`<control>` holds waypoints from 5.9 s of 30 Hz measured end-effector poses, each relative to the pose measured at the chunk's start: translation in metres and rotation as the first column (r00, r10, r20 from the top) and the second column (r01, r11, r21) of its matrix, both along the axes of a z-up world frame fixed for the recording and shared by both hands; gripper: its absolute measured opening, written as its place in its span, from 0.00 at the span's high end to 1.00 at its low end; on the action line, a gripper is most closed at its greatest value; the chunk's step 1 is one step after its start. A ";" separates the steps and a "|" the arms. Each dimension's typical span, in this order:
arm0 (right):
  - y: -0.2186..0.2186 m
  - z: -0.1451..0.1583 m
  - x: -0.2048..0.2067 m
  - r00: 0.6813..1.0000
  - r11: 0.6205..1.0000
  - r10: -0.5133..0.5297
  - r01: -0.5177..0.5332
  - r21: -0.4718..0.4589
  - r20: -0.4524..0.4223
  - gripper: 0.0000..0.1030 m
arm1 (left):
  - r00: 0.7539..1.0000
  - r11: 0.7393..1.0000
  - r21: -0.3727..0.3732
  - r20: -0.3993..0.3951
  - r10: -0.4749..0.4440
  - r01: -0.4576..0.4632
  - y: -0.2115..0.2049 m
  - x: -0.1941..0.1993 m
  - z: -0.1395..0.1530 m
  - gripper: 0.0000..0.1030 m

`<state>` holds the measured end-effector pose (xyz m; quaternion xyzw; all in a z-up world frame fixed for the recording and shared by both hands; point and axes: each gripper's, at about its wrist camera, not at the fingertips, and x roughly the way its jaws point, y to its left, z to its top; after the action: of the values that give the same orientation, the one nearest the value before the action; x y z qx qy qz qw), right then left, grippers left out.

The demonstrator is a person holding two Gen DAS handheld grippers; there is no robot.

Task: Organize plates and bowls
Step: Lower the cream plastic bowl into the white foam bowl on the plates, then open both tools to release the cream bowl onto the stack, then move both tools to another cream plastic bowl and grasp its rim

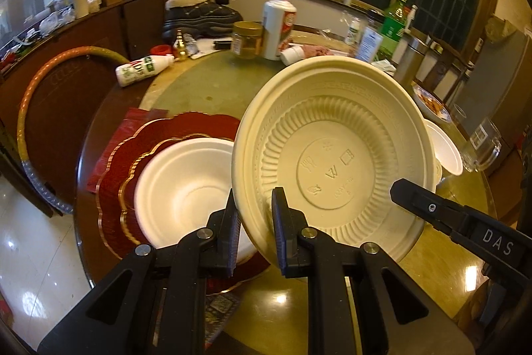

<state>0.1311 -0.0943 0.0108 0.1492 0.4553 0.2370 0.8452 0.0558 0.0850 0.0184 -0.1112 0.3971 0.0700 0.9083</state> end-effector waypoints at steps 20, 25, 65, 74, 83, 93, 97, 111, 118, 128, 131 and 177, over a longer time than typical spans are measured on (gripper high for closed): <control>0.074 -0.005 0.000 0.991 0.991 0.130 -0.130 -0.031 -0.027 0.90 | 0.994 0.994 -0.018 -0.018 0.110 -0.110 0.061 -0.015 -0.011 0.85; 0.090 -0.008 0.004 0.987 0.986 0.154 -0.156 -0.050 -0.039 0.90 | 0.991 0.991 -0.023 -0.033 0.128 -0.129 0.073 -0.014 -0.014 0.85; 0.118 -0.042 0.027 0.975 0.980 0.172 -0.184 -0.080 -0.140 0.89 | 0.981 0.989 -0.019 -0.128 0.143 -0.146 0.089 0.001 -0.039 0.85; 0.118 -0.043 0.026 0.975 0.980 0.170 -0.183 -0.079 -0.141 0.89 | 0.982 0.989 -0.004 -0.120 0.145 -0.147 0.087 -0.001 -0.038 0.85; 0.118 -0.043 0.026 0.975 0.980 0.172 -0.184 -0.078 -0.139 0.89 | 0.983 0.989 0.000 -0.114 0.146 -0.147 0.086 -0.004 -0.036 0.85; 0.118 -0.044 0.025 0.975 0.980 0.173 -0.185 -0.077 -0.137 0.89 | 0.983 0.989 0.007 -0.107 0.146 -0.146 0.086 -0.005 -0.034 0.85; 0.118 -0.044 0.025 0.976 0.980 0.172 -0.184 -0.077 -0.137 0.89 | 0.984 0.989 0.009 -0.106 0.146 -0.146 0.086 -0.006 -0.034 0.85; 0.115 -0.041 0.023 0.976 0.980 0.173 -0.184 -0.072 -0.129 0.88 | 0.984 0.989 0.012 -0.098 0.147 -0.147 0.084 -0.007 -0.029 0.85; 0.114 -0.041 0.024 0.975 0.980 0.178 -0.188 -0.062 -0.135 0.88 | 0.983 0.988 0.018 -0.106 0.151 -0.150 0.082 -0.006 -0.029 0.85; 0.111 -0.044 0.025 0.972 0.981 0.186 -0.193 -0.036 -0.145 0.85 | 0.981 0.988 0.035 -0.115 0.156 -0.153 0.078 -0.004 -0.031 0.85; 0.110 -0.045 0.025 0.972 0.981 0.185 -0.190 -0.027 -0.146 0.84 | 0.980 0.988 0.026 -0.120 0.156 -0.154 0.079 -0.003 -0.032 0.85; -0.109 -0.044 0.072 0.960 0.954 -0.217 0.247 0.172 -0.176 0.50 | 0.992 0.988 -0.130 -0.081 -0.094 0.083 -0.072 0.115 0.013 0.33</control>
<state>0.2031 -0.2036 -0.0333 0.3005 0.4737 0.1664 0.8109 0.1710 0.0127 0.0311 -0.1478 0.4443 0.0089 0.8836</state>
